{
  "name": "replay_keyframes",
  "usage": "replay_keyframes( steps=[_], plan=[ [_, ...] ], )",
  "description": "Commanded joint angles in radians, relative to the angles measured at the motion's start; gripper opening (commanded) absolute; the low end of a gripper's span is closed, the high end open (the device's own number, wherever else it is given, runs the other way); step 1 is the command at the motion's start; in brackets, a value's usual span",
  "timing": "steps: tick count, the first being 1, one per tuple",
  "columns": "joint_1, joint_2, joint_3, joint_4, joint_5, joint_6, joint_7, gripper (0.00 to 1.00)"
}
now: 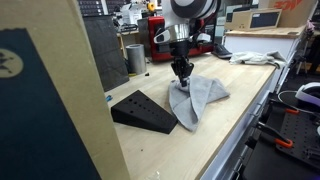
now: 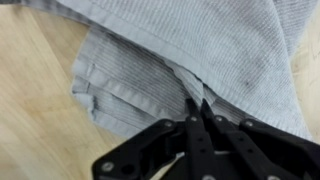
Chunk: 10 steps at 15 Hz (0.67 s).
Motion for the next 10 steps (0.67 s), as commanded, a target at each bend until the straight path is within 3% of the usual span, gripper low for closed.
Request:
replay_keyframes(
  steps=[1,10],
  plan=[
    [-0.017,-0.106,0.007,-0.047,-0.02,0.024,0.052,0.0],
    [-0.104,-0.499,-0.123,-0.244,-0.113,0.063,0.259,0.01]
  ],
)
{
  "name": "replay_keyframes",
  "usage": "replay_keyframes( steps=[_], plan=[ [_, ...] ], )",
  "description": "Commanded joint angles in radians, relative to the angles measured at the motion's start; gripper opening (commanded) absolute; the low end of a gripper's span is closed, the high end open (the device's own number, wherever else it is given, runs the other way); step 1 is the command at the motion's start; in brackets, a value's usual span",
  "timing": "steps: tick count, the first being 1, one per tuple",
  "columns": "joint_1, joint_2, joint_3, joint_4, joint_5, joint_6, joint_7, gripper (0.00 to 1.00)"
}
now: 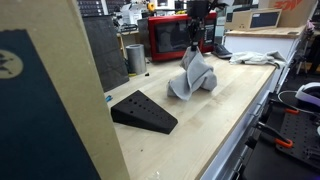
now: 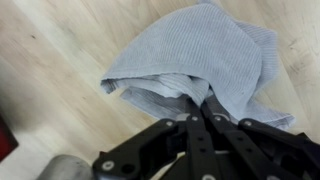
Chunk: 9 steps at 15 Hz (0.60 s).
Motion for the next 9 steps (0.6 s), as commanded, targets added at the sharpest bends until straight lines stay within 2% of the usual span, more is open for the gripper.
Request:
replay_keyframes(
  steps=[1,6,9],
  plan=[
    [-0.037,-0.183,-0.052,-0.124,-0.072,0.04,0.112,0.01],
    [-0.063,-0.303,-0.093,-0.151,-0.172,0.034,0.233,0.01],
    [-0.033,-0.34,-0.118,-0.134,-0.133,0.033,0.246,0.01]
  ],
)
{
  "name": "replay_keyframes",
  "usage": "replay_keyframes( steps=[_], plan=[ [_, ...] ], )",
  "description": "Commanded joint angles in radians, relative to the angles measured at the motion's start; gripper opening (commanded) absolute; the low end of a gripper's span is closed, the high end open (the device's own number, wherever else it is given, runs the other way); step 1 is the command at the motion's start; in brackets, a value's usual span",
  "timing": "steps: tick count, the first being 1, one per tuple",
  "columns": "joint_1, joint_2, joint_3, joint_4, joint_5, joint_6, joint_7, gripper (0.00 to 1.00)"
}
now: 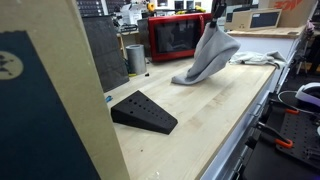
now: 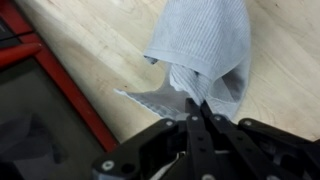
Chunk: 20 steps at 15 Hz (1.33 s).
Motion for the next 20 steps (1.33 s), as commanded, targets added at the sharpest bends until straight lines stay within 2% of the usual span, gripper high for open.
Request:
replay_keyframes(
  steps=[1,4,6,7,12,15,18,19,20],
  plan=[
    [0.05,-0.062,-0.035,-0.004,0.055,0.025,0.027,0.01],
    [0.128,-0.083,-0.084,0.006,0.214,0.059,-0.018,0.01],
    [0.15,-0.09,-0.095,0.013,0.251,0.06,-0.023,0.01],
    [0.142,-0.093,-0.089,0.014,0.231,0.055,-0.008,0.01],
    [0.061,-0.113,-0.074,0.002,0.083,0.02,0.039,0.01],
    [-0.023,-0.124,-0.054,-0.012,-0.078,0.009,0.095,0.01],
    [-0.096,-0.132,-0.025,-0.018,-0.255,-0.004,0.207,0.01],
    [-0.113,-0.132,-0.013,-0.015,-0.301,-0.011,0.254,0.29],
    [-0.123,-0.134,0.0,-0.011,-0.34,-0.021,0.292,0.29]
  ],
)
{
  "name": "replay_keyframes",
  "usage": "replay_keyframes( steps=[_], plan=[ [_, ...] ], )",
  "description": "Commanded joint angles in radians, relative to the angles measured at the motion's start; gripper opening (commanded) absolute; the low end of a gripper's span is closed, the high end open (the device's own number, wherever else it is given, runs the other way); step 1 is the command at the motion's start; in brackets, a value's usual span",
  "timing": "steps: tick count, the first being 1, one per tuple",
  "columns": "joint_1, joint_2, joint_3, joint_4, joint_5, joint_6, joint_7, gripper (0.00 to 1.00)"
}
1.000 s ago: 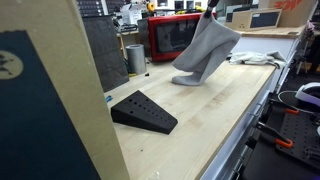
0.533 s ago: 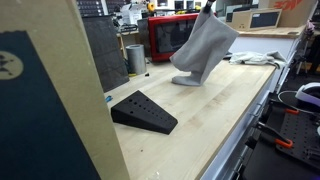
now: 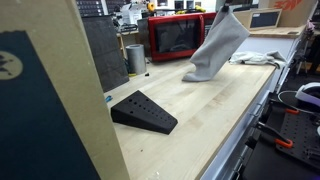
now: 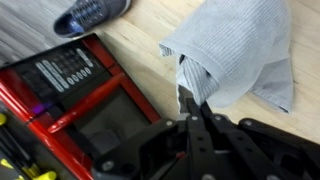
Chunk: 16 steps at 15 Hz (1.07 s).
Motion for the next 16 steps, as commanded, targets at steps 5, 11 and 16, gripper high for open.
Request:
replay_keyframes(
  steps=[5,11,16],
  plan=[
    [-0.028,-0.024,0.114,0.022,-0.201,-0.082,0.239,0.66],
    [0.135,0.055,0.058,-0.001,-0.007,0.041,0.101,1.0],
    [0.259,0.189,-0.036,-0.021,0.269,0.136,-0.134,1.0]
  ],
)
